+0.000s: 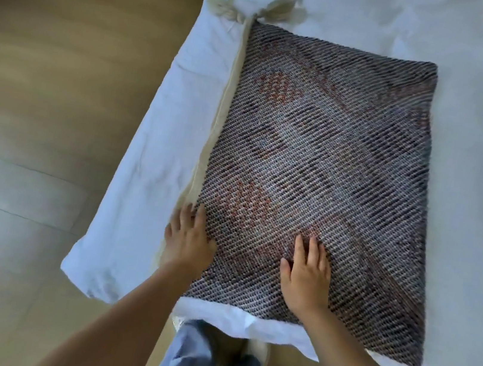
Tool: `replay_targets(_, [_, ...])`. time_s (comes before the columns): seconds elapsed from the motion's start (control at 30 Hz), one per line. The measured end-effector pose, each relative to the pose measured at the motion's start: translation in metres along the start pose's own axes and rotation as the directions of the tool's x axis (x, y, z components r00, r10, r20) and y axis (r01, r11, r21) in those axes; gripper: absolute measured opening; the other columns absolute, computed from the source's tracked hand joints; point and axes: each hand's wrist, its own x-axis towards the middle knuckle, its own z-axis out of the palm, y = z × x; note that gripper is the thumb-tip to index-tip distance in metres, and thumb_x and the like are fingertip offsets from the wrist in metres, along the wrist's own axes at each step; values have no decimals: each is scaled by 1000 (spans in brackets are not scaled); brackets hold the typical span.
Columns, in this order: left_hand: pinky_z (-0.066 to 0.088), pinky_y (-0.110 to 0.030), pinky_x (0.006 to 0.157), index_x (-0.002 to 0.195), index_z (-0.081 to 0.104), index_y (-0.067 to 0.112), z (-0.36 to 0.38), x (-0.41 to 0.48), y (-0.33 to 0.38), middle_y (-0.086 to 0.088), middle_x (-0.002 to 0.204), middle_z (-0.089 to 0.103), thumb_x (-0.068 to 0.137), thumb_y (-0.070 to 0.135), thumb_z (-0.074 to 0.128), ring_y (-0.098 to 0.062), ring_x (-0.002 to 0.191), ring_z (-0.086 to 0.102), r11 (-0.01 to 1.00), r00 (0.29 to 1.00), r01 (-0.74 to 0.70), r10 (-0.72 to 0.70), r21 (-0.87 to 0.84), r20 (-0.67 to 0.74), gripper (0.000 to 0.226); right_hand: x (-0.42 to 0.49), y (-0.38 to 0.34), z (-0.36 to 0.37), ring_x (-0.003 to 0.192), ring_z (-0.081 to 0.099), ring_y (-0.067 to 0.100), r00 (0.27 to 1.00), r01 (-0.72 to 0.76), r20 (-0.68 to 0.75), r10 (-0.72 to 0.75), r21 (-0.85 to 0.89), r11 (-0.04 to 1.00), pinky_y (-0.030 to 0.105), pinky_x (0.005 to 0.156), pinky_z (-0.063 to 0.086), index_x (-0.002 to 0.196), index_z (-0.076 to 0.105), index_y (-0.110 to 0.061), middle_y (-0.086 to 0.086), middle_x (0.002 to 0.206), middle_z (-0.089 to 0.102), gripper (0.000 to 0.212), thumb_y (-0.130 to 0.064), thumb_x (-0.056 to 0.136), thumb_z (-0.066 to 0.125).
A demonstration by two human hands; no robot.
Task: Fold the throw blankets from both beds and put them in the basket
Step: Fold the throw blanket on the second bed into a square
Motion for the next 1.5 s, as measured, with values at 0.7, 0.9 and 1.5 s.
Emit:
replay_targets(0.7, [35, -45, 102, 143, 23, 12, -26, -5, 0, -13, 145, 33, 91, 25, 45, -32, 128, 38, 333, 481, -875, 683, 351, 551, 58, -62, -122, 48, 125, 48, 36, 482, -553, 446, 755, 823, -133, 39, 100, 37, 137, 34, 8, 25, 137, 47, 68, -41, 93, 51])
replay_targets(0.9, [43, -46, 97, 129, 43, 13, -26, -20, 66, -11, 130, 47, 93, 29, 50, -29, 119, 48, 397, 382, -912, 722, 107, 577, 40, -56, -128, 56, 73, 46, 20, 352, -221, 490, 798, 872, -437, 32, 71, 37, 96, 46, -10, 6, 89, 42, 45, -41, 77, 73])
replay_targets(1.5, [45, -38, 91, 127, 36, 5, 21, -18, 87, -16, 128, 46, 93, 14, 46, -31, 113, 52, 134, 251, -967, 676, 218, 693, 37, -32, -215, 42, 117, 55, 25, 296, -300, 500, 814, 858, -417, 29, 94, 42, 121, 46, -10, 9, 130, 56, 39, -39, 95, 43])
